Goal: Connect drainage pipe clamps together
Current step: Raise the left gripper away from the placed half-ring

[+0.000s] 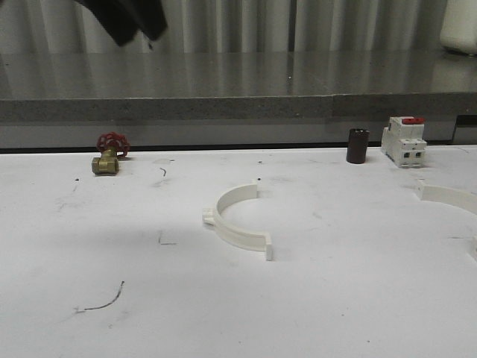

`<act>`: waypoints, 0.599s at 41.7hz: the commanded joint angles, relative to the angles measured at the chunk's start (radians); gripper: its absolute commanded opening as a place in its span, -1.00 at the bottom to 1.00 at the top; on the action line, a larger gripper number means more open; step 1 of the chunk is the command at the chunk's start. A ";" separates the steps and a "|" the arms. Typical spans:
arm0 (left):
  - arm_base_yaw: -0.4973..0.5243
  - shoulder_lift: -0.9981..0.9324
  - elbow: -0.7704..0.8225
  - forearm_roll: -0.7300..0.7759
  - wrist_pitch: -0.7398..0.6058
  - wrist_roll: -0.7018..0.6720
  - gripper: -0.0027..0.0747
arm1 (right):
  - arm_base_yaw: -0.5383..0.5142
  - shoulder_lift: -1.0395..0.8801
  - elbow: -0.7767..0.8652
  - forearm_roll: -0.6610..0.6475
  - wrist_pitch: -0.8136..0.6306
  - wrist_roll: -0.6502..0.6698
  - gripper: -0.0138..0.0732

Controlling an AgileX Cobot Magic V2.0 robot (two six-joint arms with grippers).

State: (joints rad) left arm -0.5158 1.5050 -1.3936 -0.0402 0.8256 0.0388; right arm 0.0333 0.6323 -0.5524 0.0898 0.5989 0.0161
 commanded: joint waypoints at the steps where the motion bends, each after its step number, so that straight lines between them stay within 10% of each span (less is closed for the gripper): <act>1: 0.015 -0.159 0.059 -0.012 -0.029 0.069 -0.36 | -0.005 0.007 -0.033 -0.006 -0.066 -0.009 0.21; 25: 0.017 -0.814 0.674 -0.014 -0.091 0.074 -0.36 | -0.005 0.007 -0.033 0.003 -0.067 -0.009 0.21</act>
State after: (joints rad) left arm -0.5015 0.7489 -0.7483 -0.0418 0.8023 0.1112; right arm 0.0333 0.6323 -0.5524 0.0898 0.5989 0.0161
